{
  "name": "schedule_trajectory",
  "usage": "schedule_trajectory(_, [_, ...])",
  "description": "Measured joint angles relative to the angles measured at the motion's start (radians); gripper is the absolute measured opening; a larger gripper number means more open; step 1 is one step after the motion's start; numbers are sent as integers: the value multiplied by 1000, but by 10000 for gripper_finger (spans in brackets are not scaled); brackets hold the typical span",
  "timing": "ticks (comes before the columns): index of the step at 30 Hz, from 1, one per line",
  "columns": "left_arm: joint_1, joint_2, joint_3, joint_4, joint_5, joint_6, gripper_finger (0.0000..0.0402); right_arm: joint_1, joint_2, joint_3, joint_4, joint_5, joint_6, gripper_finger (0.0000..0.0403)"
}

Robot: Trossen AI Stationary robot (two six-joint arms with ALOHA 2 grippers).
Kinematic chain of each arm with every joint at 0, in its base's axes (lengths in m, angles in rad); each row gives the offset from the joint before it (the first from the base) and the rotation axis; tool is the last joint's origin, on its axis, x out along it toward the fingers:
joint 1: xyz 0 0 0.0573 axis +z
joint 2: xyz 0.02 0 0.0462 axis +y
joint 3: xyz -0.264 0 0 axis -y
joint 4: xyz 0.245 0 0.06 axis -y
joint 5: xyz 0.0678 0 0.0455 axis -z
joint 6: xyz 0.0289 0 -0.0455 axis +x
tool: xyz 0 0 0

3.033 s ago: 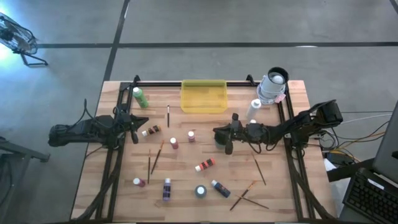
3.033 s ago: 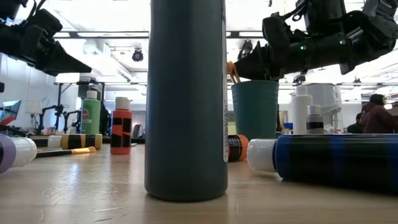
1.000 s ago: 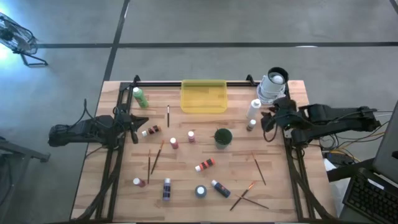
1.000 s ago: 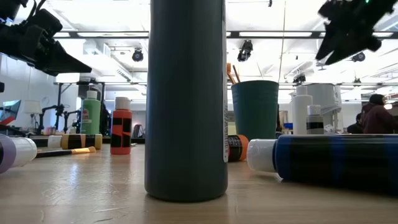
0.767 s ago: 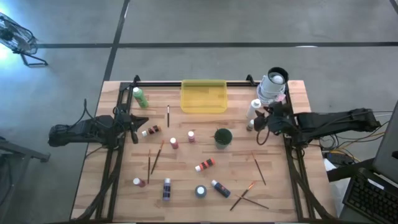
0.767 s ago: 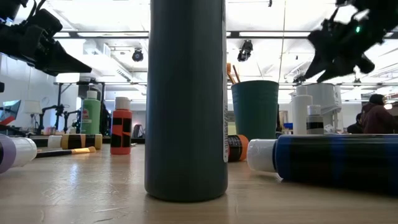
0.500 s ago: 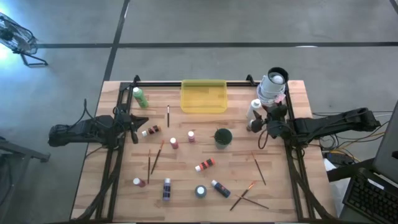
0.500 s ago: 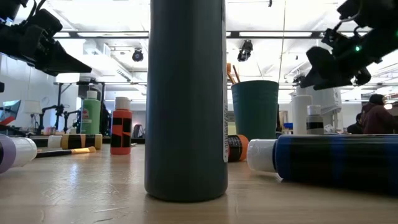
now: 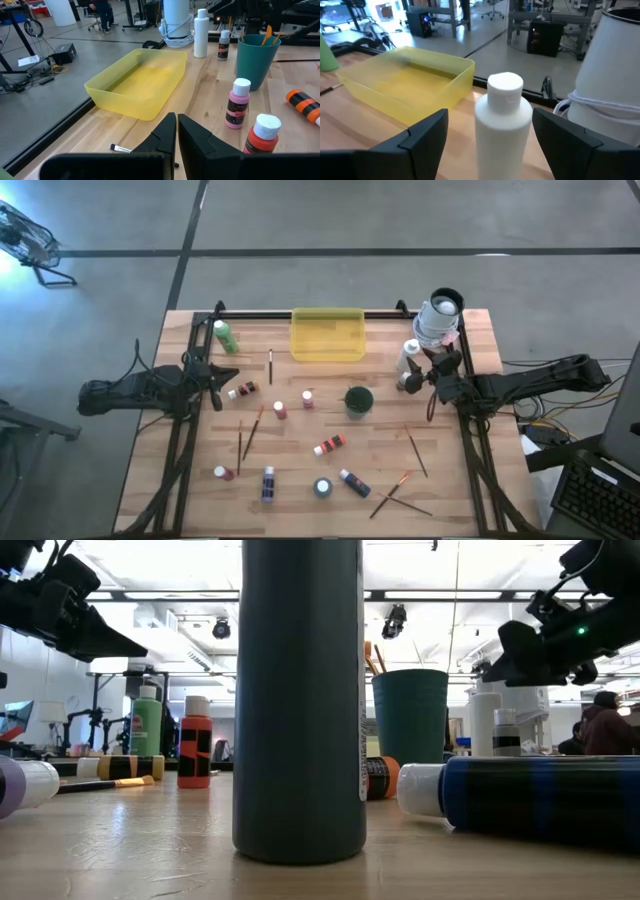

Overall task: Pick & Place Paint Supplies
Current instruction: Put the white paint bottle into the yellow bin

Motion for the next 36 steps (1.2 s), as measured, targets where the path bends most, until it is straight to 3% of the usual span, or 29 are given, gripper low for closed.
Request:
schedule_trajectory(16, [0,0,0,0,0,0,23,-7,59,-14,103,68,-50,240])
schedule_trajectory(30, [0,0,0,0,0,0,23,-70,195,-14,240,65,-59,265])
schedule_trajectory(36, [0,0,0,0,0,0,23,-86,226,-14,279,41,-69,251])
